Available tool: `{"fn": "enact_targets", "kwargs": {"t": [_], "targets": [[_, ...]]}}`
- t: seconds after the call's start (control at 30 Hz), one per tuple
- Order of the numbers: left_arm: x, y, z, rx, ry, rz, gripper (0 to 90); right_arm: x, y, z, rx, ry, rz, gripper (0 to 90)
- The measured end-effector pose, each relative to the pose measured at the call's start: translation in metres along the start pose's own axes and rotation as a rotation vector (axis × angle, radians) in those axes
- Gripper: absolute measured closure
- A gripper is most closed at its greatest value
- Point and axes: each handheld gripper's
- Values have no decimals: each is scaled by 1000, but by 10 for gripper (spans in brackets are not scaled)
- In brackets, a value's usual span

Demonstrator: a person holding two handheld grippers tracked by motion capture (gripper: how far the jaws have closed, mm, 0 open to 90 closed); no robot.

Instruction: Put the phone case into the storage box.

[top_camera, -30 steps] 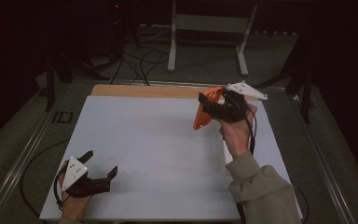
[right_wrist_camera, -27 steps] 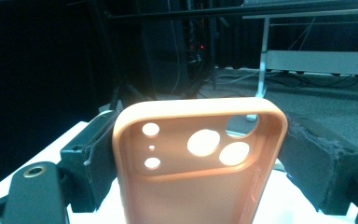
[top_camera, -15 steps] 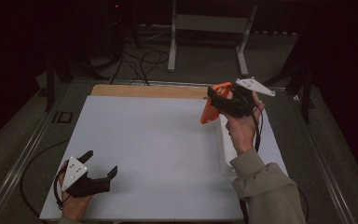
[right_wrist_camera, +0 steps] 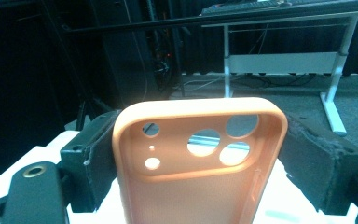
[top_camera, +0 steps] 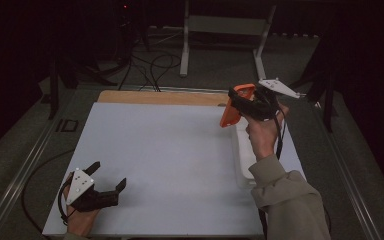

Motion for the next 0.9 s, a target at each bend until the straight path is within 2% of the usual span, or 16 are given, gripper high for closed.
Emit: {"fn": "enact_targets", "kwargs": {"t": [0.27, 0.4, 0.5, 0.9], "targets": [[0, 0, 1, -1, 2, -1, 4, -2, 4, 5, 27, 4, 10, 174], [0, 0, 0, -5, -3, 2, 3, -4, 5, 10, 43, 31, 23, 174], [0, 1, 1, -5, 0, -1, 3, -6, 6, 12, 59, 19, 29, 174], [1, 1, 1, -7, -2, -7, 3, -12, 11, 26, 118, 41, 53, 173]]}}
Point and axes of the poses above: each handheld gripper's, and its own axes: y roughly forward along the jaws, x roughly out of its underside, z roughly to its right, and after that the axes turned 15 degrees about y, right-handed
